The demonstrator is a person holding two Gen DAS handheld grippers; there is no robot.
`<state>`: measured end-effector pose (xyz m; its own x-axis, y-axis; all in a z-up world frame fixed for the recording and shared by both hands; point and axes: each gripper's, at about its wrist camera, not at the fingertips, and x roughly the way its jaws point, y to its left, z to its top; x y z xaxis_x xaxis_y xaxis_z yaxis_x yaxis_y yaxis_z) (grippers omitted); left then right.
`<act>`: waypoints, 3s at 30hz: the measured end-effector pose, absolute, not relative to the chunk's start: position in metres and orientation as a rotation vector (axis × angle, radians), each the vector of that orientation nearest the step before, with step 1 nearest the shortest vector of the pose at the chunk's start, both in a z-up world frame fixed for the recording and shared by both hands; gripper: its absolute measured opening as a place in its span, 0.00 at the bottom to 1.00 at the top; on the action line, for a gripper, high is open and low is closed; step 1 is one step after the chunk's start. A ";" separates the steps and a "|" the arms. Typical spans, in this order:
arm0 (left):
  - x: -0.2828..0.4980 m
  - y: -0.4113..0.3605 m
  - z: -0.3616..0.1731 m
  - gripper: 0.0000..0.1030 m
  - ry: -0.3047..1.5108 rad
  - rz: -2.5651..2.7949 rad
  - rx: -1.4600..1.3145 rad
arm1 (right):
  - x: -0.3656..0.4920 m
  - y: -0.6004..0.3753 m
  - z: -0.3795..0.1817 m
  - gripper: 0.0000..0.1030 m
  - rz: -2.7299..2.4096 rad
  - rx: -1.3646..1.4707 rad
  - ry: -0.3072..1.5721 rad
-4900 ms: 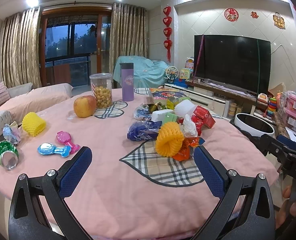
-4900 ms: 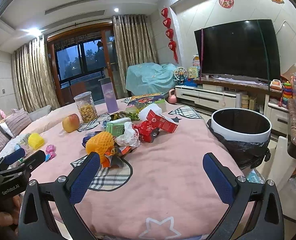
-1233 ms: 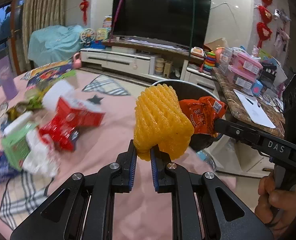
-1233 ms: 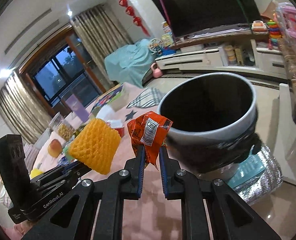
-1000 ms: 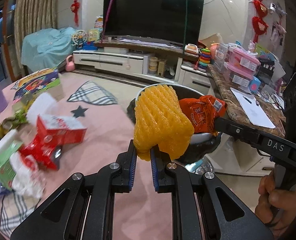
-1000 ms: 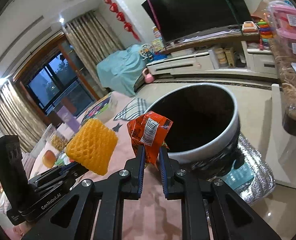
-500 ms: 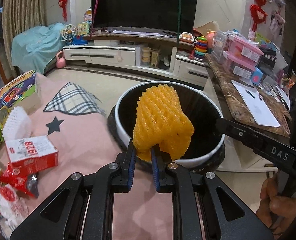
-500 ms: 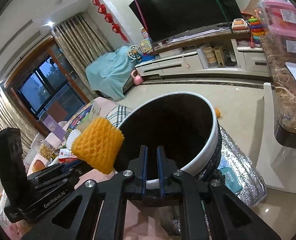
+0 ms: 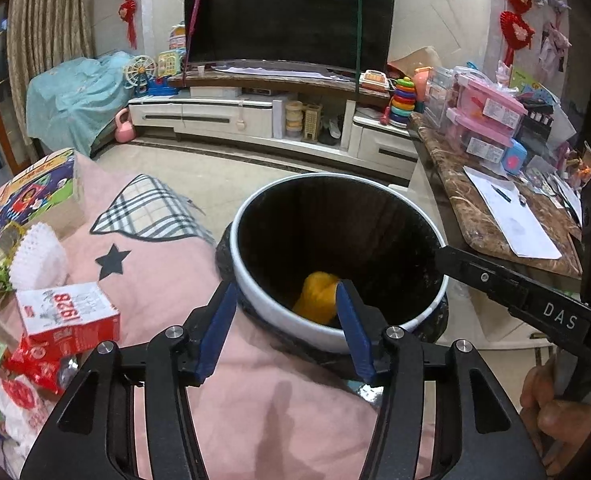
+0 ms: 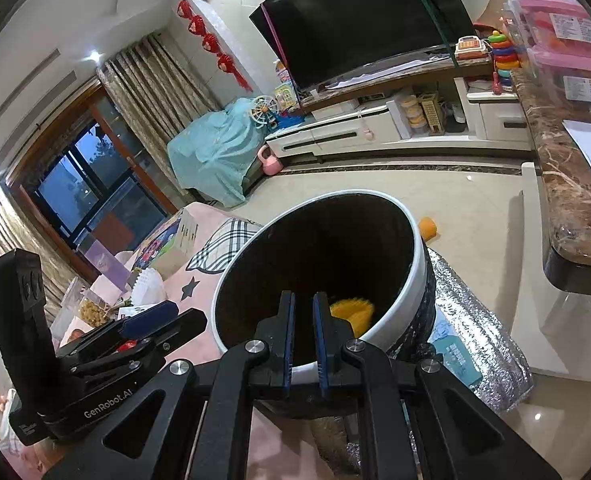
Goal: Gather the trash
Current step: 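Carry both items over the black bin and open both tools to drop them, then move both open tools back toward the table clutter, then grasp the blue plastic bag with the left tool while the right tool grasps the white plastic bag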
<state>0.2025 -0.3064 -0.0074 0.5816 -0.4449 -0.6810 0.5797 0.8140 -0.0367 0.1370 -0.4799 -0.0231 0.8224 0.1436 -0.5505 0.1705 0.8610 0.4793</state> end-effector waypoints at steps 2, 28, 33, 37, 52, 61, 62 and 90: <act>0.199 -0.299 -0.008 0.55 0.737 -0.595 0.185 | 0.137 -0.479 -0.022 0.09 -0.011 0.540 0.612; 0.145 -0.108 -0.043 0.62 0.785 -0.277 -0.028 | 0.136 -0.362 -0.034 0.78 0.173 0.476 0.703; 0.137 -0.076 -0.046 0.62 0.785 -0.221 -0.058 | 0.138 -0.332 -0.040 0.78 0.226 0.456 0.735; 0.134 -0.051 -0.050 0.63 0.791 -0.180 -0.085 | 0.139 -0.310 -0.043 0.78 0.261 0.446 0.755; 0.134 0.009 -0.052 0.71 0.801 -0.076 -0.158 | 0.156 -0.249 -0.048 0.79 0.361 0.397 0.807; 0.165 0.038 -0.045 0.85 0.789 -0.110 -0.068 | 0.171 -0.226 -0.056 0.79 0.393 0.394 0.843; 0.170 0.040 -0.045 0.87 0.791 -0.118 -0.055 | 0.173 -0.224 -0.056 0.79 0.395 0.393 0.844; 0.160 0.007 -0.054 0.28 0.820 -0.351 0.007 | 0.190 -0.212 -0.061 0.27 0.419 0.353 0.843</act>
